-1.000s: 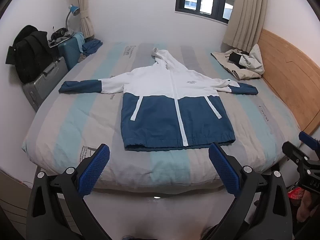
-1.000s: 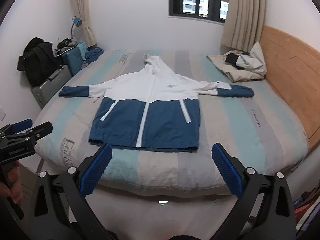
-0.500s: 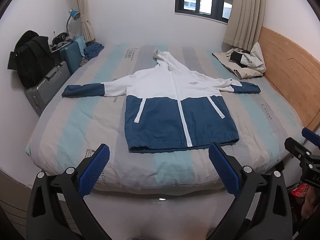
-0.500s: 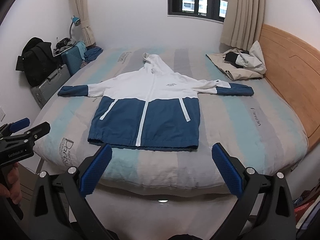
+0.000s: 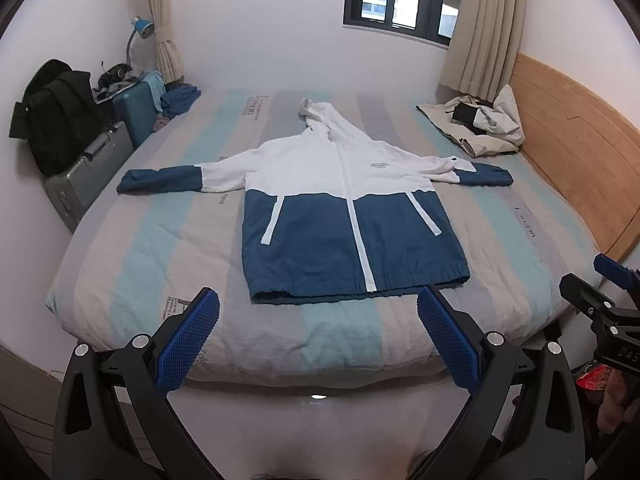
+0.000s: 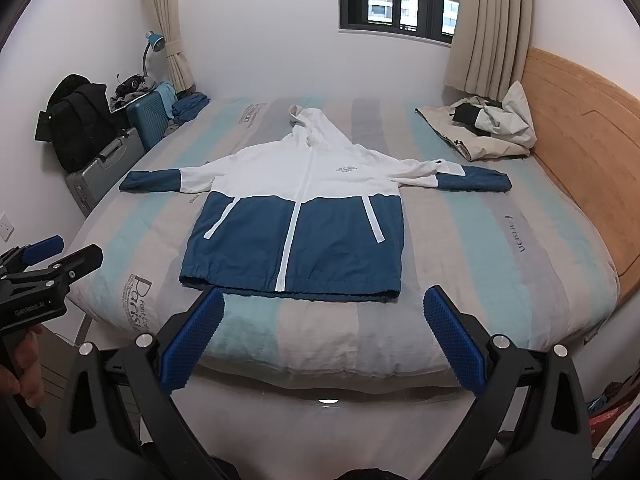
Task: Fold large clothes
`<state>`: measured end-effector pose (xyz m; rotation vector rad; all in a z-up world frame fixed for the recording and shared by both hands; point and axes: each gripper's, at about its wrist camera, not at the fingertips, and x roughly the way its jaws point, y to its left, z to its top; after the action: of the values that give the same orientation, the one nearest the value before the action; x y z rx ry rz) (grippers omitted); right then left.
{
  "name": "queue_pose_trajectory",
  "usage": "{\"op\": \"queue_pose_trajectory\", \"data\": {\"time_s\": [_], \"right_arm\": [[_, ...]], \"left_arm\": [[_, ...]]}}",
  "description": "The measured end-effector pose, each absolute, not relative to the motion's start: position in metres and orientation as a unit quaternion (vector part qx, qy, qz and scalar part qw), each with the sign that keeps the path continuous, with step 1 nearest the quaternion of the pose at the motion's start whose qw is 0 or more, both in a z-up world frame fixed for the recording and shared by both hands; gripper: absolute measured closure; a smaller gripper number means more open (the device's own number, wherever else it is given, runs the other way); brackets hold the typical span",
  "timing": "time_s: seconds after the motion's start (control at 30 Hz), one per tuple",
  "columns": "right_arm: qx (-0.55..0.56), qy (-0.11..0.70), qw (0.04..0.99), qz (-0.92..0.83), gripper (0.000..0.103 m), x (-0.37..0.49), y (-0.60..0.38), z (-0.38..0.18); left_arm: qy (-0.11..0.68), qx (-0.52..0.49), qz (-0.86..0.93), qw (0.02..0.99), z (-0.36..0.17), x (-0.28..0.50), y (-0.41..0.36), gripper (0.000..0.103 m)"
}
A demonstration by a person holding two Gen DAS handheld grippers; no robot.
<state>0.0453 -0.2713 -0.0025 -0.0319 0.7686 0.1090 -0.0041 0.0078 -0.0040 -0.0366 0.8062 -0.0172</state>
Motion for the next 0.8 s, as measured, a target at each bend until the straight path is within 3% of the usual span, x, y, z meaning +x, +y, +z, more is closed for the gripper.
{"op": "queue_pose_trajectory", "data": {"time_s": [0.8], "right_arm": [[-0.018,0.377,0.924,0.057,0.007,0.0439,-0.2687,-0.0064]], "left_arm": [[0.395,-0.013,0.003,0.918,-0.0009,-0.0032,0.0085,0.006]]}}
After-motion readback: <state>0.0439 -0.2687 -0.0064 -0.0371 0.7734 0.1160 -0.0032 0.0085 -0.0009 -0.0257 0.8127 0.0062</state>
